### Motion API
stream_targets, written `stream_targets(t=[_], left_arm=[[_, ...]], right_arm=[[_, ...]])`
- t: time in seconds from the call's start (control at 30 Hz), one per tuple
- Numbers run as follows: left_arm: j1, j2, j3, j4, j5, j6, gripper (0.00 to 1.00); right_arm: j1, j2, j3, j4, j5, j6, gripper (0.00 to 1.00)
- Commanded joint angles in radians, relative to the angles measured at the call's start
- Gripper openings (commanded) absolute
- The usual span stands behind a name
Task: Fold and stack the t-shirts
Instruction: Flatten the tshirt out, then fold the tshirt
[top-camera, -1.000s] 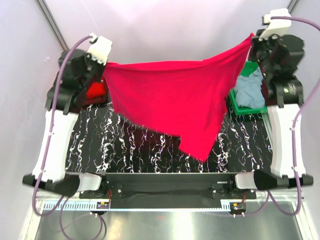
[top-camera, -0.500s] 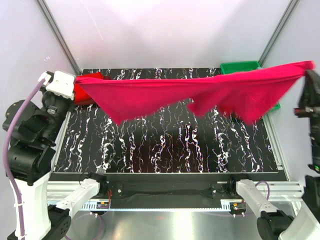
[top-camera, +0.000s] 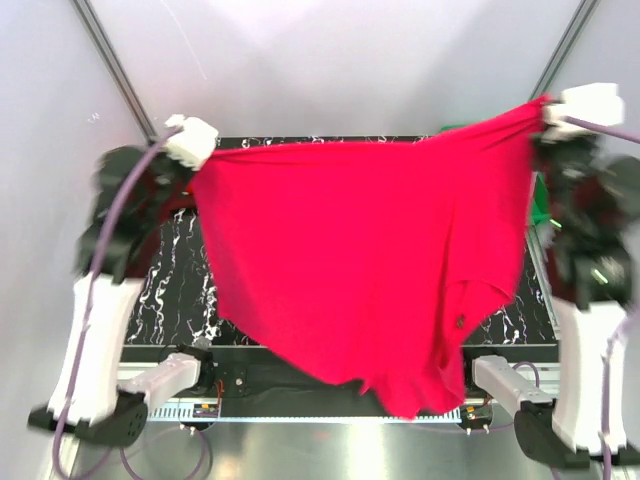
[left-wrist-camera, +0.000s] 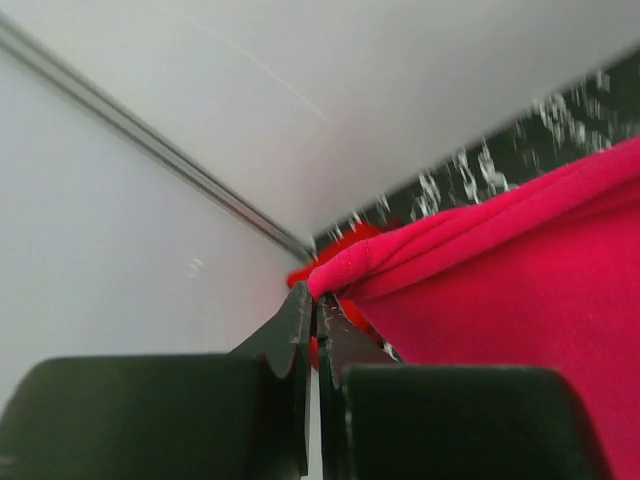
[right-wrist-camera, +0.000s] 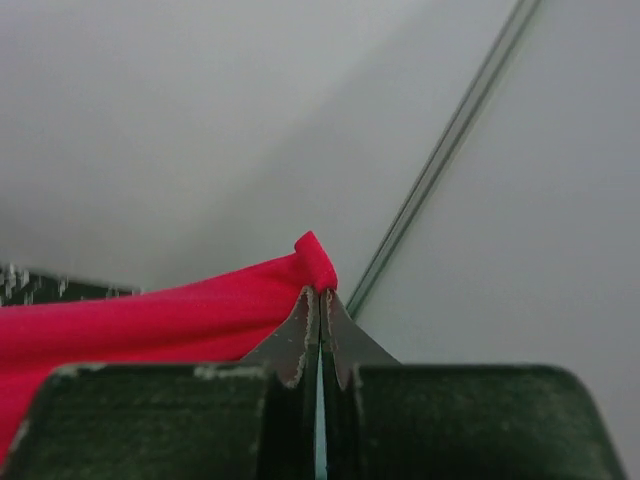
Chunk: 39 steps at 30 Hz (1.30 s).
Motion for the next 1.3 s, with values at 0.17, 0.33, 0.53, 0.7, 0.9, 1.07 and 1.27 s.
stream_targets(t=[0.17, 0.33, 0.53, 0.7, 0.9, 1.07, 1.27], left_arm=[[0.08, 0.418, -0.261, 0.059, 0.061, 0.024, 0.0], [0.1, 0.776, -0.103, 0.044, 0.05, 0.005, 0.0], [0.125, 1.191, 0.305, -0.011, 0.016, -0.044, 0.0], [0.131, 1.318, 0.526, -0.022, -0.017, -0.084, 0.0], [0.134, 1.332, 0.498, 0.052, -0.059, -0.111, 0.05], [0.134, 1.347, 0.497, 0.083, -0.082, -0.159, 0.09], [0.134, 1.362, 0.515, 0.11, -0.096, -0.191, 0.09]], right_arm=[[-0.013, 0.261, -0.573, 0.346, -0.087, -0.07, 0.0], [-0.021, 0.686, -0.494, 0.424, -0.14, -0.032, 0.0], [-0.023, 1.109, -0.029, 0.322, -0.134, 0.01, 0.0], [-0.021, 1.338, 0.337, 0.253, -0.127, 0.045, 0.0], [-0.007, 1.521, 0.575, 0.207, -0.12, 0.067, 0.0], [0.017, 1.576, 0.614, 0.208, -0.128, 0.066, 0.0], [0.036, 1.569, 0.606, 0.211, -0.121, 0.083, 0.0]])
